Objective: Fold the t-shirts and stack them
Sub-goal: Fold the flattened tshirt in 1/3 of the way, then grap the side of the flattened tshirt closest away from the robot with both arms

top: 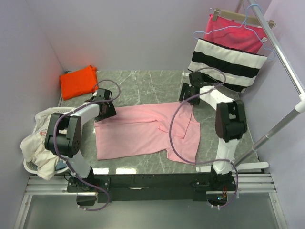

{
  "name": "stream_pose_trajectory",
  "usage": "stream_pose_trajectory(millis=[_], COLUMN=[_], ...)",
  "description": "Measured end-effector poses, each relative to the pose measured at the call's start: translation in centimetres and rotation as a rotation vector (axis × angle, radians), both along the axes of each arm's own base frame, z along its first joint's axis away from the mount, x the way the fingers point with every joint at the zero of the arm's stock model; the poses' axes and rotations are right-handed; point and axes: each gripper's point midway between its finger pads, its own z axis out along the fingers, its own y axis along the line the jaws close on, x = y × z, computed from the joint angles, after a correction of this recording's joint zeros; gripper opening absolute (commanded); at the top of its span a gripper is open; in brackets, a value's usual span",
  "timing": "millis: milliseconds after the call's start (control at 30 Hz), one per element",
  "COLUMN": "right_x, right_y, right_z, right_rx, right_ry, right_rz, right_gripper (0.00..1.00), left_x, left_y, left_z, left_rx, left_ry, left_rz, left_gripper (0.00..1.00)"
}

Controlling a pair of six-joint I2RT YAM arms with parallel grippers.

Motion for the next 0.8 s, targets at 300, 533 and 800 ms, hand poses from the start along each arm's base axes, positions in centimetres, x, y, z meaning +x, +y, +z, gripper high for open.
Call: stream_pose_trajectory(millis=[300,533,800], right_x=[-3.5,-14.9,-21.7], right_y=[-1.3,-2.5,0.6], right_z=[11.9,3.2,2.8], right_rx=[0.027,0.025,-0.004], right_ry=[-0.246,0.054,0.091], right_rz=[-0.035,-0.108,-0.121], right_gripper=[0.73,0.74,0.75], left_x=[-0.5,-6.6,-14.4], left_y=[-0.7,-2.5,-5.1], left_z=[9.2,7.5,3.4], left_rx=[-0.074,-0.157,-0.206], left_ry=[-0.269,-0.209,-0.038], left_rz=[0.007,0.051,0.102], left_gripper=[0.84,0.81,0.81])
